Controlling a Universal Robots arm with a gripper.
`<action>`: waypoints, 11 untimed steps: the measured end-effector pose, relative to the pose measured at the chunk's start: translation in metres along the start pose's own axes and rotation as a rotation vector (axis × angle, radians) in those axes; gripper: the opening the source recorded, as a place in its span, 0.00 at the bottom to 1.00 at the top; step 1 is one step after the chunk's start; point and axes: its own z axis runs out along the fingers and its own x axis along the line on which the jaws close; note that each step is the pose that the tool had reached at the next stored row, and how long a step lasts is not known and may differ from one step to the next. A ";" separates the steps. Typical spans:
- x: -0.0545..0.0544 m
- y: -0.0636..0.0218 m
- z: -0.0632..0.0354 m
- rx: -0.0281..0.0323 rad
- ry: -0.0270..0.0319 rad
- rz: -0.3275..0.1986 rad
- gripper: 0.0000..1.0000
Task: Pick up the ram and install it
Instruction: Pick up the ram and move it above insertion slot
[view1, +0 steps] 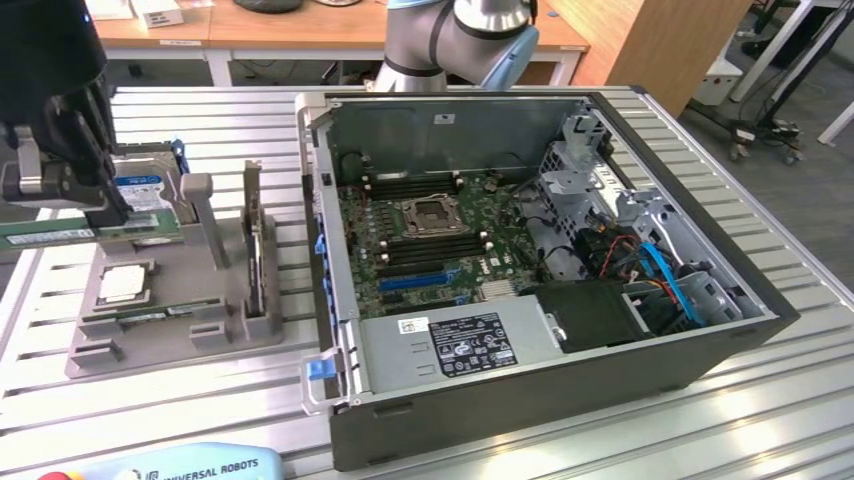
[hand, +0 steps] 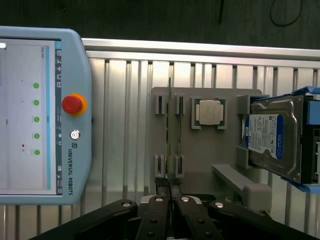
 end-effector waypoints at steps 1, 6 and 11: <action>0.000 0.0000 -0.0018 0.0001 0.0000 0.000 0.11; 0.000 0.0003 -0.0100 0.0002 0.0000 0.000 0.11; 0.000 0.0006 -0.0159 0.0002 -0.0001 0.000 0.11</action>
